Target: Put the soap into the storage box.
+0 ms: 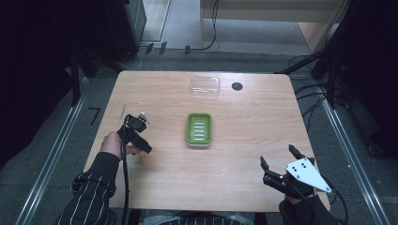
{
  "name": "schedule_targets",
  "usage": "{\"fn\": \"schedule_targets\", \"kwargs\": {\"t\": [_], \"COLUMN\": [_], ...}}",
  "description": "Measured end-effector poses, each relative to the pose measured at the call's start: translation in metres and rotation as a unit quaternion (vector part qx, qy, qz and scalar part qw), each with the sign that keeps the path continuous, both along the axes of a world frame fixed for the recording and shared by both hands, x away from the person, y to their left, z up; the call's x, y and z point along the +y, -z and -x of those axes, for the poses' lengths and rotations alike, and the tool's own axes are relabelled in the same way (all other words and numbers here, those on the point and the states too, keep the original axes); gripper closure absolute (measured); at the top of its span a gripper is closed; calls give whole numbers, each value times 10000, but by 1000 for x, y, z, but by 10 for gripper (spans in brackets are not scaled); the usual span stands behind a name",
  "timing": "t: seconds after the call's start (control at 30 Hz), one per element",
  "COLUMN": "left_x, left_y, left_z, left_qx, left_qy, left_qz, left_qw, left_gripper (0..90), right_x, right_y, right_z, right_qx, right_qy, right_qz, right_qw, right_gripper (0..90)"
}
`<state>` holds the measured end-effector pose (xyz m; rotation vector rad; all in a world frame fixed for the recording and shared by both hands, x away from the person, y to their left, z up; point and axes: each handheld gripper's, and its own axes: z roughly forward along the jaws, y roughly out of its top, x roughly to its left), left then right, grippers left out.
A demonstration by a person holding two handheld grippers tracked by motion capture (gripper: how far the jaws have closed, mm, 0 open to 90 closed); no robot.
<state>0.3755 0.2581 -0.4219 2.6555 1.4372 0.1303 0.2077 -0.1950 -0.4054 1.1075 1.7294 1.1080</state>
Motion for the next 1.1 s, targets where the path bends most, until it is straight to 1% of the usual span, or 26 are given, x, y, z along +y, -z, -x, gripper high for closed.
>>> {"fn": "schedule_targets", "kwargs": {"t": [0.1, 0.13, 0.2, 0.3, 0.43, 0.6, 0.63, 0.83, 0.87, 0.97, 1.0, 1.1], "left_x": [-4, -8, -11, -18, -25, -34, -36, -51, -51, -59, -60, -66], "left_y": [-1, -2, -3, -5, -6, -8, -9, -11, -11, -13, -13, -14], "left_z": [-3, -5, -6, -9, -13, -18, -19, -25, -25, -29, -29, -32], "left_qx": [-11, -32, -7, -49, -13, -22, -33, -35, -35, -46, -74, -58], "left_qy": [51, 104, 152, 223, 363, 492, 487, 696, 696, 807, 805, 887], "left_qz": [12, 28, 24, 26, 25, 33, 39, 17, 17, 3, 23, 24], "left_qw": [10000, 9999, 9999, 9997, 9993, 9988, 9988, 9976, 9976, 9967, 9967, 9960], "left_gripper": [264, 264, 264, 265, 265, 265, 264, 264, 265, 265, 265, 264], "right_x": [-1, -3, -5, -7, -10, -13, -14, -17, -18, -20, -20, -22], "right_y": [0, 0, 0, 0, 1, 1, 1, 1, 1, 1, 1, 1], "right_z": [2, 3, 5, 7, 11, 16, 16, 21, 22, 24, 24, 27], "right_qx": [4, -2, -10, -2, 4, 16, 18, 26, 18, 26, 19, 33], "right_qy": [33, 75, 117, 173, 247, 323, 349, 449, 462, 504, 516, 558], "right_qz": [3, 1, 4, -1, 1, 26, 13, 12, 24, 13, 27, 14], "right_qw": [10000, 10000, 9999, 9998, 9997, 9995, 9994, 9990, 9989, 9987, 9987, 9984], "right_gripper": [120, 120, 120, 120, 120, 120, 120, 120, 120, 120, 120, 120]}}
